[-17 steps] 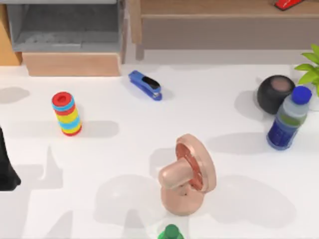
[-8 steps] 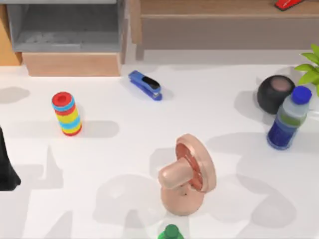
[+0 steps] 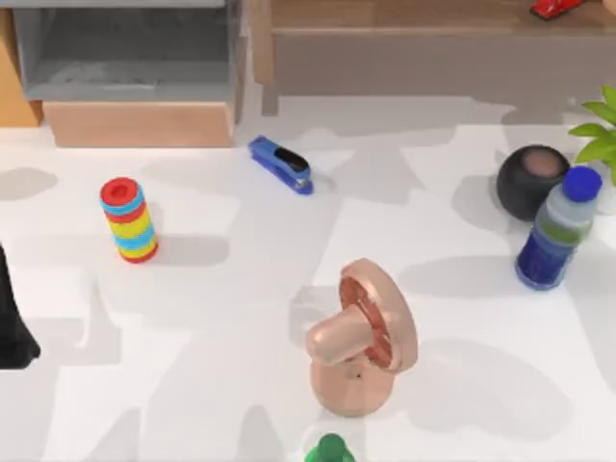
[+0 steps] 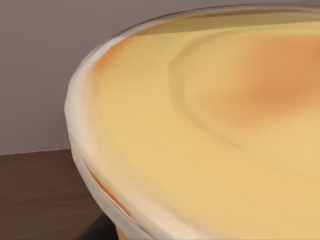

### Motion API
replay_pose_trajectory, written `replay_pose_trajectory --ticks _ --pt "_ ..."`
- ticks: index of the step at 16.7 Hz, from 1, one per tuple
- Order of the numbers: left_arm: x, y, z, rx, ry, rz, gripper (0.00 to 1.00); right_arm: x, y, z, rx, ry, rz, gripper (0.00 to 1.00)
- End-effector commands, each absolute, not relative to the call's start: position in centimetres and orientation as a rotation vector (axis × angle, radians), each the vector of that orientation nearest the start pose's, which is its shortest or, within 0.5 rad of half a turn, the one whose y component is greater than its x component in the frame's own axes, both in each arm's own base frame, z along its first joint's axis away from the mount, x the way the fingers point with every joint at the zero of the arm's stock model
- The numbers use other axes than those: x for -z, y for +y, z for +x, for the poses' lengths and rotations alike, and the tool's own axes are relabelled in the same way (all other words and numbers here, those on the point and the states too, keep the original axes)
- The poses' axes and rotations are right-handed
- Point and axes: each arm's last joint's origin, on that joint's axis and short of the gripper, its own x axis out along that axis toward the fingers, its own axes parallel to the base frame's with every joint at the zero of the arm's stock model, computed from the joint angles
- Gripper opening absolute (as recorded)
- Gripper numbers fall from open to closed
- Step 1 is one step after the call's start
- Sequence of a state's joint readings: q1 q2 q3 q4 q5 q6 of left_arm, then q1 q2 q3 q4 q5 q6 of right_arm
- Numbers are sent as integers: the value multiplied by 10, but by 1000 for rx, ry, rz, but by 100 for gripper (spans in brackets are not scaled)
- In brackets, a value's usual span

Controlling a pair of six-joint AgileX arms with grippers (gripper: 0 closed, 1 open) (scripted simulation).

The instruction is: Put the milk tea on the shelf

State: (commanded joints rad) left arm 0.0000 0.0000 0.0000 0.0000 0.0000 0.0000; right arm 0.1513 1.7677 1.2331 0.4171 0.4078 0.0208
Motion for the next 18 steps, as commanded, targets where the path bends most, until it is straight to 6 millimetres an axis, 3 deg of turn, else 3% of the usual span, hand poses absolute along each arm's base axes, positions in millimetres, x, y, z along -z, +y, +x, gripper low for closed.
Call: replay_pose_trajectory --ticks 4,7,9,14,18 --pt "-160 -1 106 0 0 0 100 -284 149 419 109 148 -24 0" --pt "-160 -1 106 0 0 0 100 -288 198 422 43 151 -15 0" --pt "-160 -1 106 0 0 0 100 -292 210 421 26 144 -9 0" --pt "-160 -1 106 0 0 0 100 -293 210 421 25 141 -6 0" --pt "-160 -1 106 0 0 0 100 -279 211 433 24 155 -16 0"
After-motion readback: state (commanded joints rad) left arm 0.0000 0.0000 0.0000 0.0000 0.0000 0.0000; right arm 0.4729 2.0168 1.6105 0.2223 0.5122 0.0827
